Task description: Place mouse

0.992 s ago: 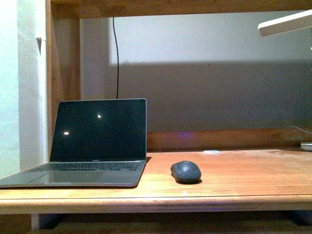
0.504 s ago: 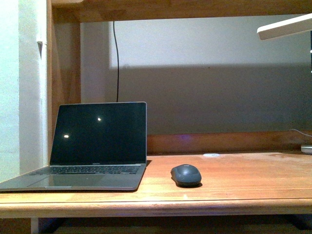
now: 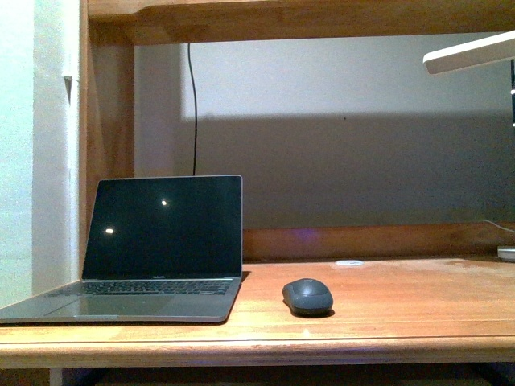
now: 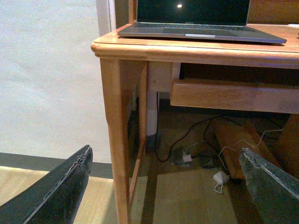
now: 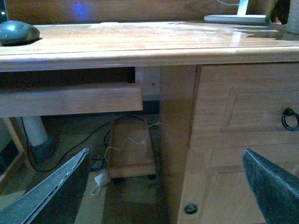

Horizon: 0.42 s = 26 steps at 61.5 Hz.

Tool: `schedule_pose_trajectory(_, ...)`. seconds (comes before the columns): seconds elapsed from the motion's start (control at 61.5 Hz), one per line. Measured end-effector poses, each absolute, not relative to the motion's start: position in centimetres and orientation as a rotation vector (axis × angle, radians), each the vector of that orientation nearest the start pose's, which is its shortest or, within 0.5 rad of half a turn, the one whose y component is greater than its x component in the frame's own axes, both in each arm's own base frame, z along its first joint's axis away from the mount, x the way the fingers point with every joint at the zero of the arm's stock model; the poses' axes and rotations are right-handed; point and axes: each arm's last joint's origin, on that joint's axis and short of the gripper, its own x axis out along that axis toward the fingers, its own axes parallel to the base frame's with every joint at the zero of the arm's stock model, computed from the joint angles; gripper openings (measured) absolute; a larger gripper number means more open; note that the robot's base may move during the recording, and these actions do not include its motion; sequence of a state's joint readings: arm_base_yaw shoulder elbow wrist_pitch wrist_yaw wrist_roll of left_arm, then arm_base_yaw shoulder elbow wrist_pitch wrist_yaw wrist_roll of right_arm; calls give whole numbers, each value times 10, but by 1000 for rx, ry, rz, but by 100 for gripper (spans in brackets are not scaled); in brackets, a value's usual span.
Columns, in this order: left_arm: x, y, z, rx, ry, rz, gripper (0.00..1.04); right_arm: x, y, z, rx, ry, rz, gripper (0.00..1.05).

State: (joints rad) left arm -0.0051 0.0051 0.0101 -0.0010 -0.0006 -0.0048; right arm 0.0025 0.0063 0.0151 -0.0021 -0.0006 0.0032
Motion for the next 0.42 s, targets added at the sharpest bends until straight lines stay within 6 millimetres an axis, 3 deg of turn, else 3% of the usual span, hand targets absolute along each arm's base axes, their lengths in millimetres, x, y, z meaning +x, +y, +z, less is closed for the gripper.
schedule_pose_trajectory(0.423,97,0,166,-5,-4,-5,97,97,0,168,3,-7,3,97)
